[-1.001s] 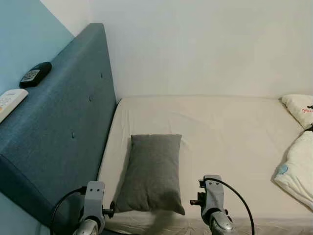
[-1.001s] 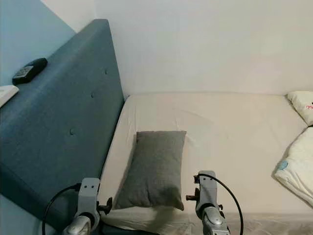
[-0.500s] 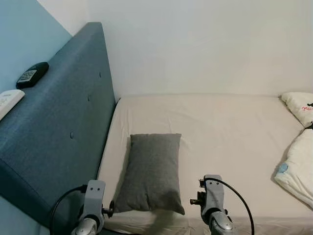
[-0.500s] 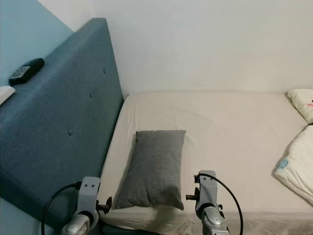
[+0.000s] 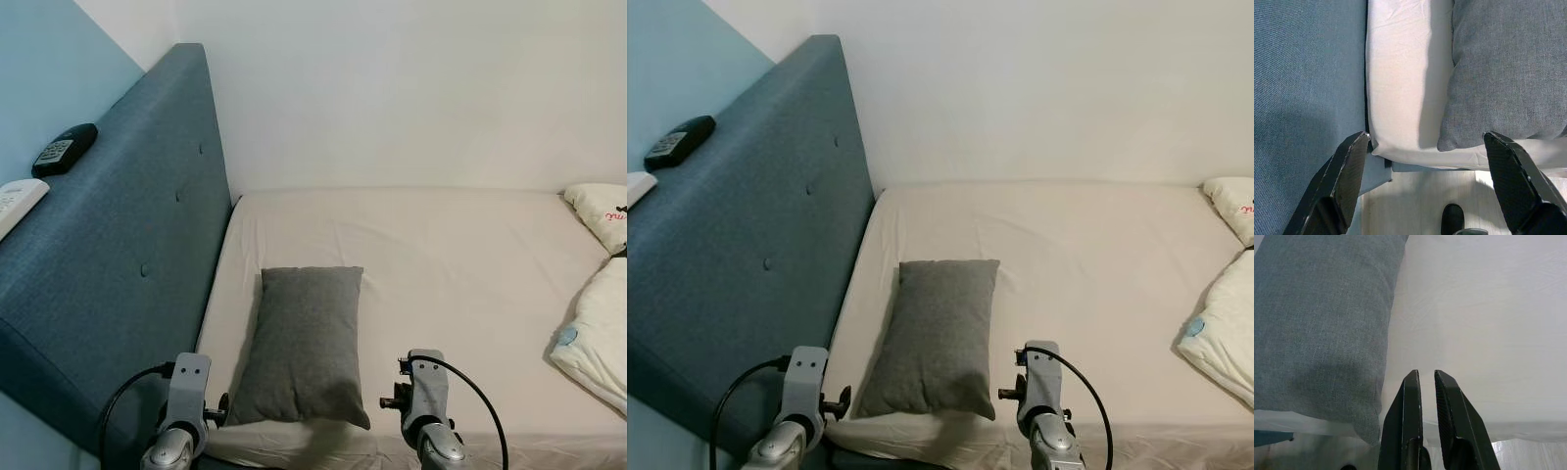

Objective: Clean up the room

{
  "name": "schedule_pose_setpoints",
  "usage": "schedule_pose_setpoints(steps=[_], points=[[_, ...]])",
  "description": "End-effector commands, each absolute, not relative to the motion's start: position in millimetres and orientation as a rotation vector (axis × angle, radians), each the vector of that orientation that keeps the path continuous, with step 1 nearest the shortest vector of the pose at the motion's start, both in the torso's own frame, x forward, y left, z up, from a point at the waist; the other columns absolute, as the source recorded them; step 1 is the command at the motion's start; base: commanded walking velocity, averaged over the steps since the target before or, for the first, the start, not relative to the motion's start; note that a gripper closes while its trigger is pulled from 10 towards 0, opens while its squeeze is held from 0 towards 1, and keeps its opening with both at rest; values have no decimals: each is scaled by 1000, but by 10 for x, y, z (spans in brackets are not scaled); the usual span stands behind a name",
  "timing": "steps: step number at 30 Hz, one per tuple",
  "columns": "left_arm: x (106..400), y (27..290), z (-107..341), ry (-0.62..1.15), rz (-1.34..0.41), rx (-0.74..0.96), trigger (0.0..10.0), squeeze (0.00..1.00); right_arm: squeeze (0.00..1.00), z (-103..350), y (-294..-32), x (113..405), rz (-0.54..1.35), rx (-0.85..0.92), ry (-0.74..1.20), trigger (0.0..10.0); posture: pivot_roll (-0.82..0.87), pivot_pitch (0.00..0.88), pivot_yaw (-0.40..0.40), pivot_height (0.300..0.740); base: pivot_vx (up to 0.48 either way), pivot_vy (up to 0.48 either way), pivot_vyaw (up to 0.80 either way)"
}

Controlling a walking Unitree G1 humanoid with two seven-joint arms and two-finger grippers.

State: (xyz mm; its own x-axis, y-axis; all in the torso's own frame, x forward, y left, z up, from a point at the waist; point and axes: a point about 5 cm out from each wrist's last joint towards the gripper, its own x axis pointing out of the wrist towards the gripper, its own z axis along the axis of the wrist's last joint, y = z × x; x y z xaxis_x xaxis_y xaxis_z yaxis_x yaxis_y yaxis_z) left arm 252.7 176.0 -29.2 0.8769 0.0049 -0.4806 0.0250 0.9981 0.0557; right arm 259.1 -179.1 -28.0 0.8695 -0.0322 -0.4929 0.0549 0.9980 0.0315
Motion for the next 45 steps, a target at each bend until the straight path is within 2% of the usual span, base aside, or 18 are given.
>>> schedule_pose_setpoints(steps=[1,12,34,37,39,41,45], points=[[2496,1782,-323,526,-18,79,10000,0,0,-284,-1766,2591,-43,60,515,10000,25,123,-11,665,0,0,0],[2489,1780,-328,528,-17,78,10000,0,0,-275,-1776,2597,-39,54,507,10000,24,122,-14,625,0,0,0],[2492,1763,-324,524,-27,74,10000,0,0,-244,-1760,2628,-32,54,486,10000,27,131,-14,625,0,0,0],[2519,1761,-289,501,-58,84,10000,0,0,-181,-1736,2690,-16,65,447,10000,27,134,-13,610,0,0,0],[2531,1769,-266,484,-70,68,10000,0,0,-153,-1725,2718,-6,58,433,10000,27,138,-10,605,0,0,0],[2553,1798,-185,422,-106,-56,10000,0,0,-56,-1675,2807,35,37,379,10000,26,147,-8,590,0,0,0],[2531,1840,-134,386,-155,-144,10000,0,0,51,-1615,2884,86,26,316,10000,27,150,-8,585,0,0,0]])
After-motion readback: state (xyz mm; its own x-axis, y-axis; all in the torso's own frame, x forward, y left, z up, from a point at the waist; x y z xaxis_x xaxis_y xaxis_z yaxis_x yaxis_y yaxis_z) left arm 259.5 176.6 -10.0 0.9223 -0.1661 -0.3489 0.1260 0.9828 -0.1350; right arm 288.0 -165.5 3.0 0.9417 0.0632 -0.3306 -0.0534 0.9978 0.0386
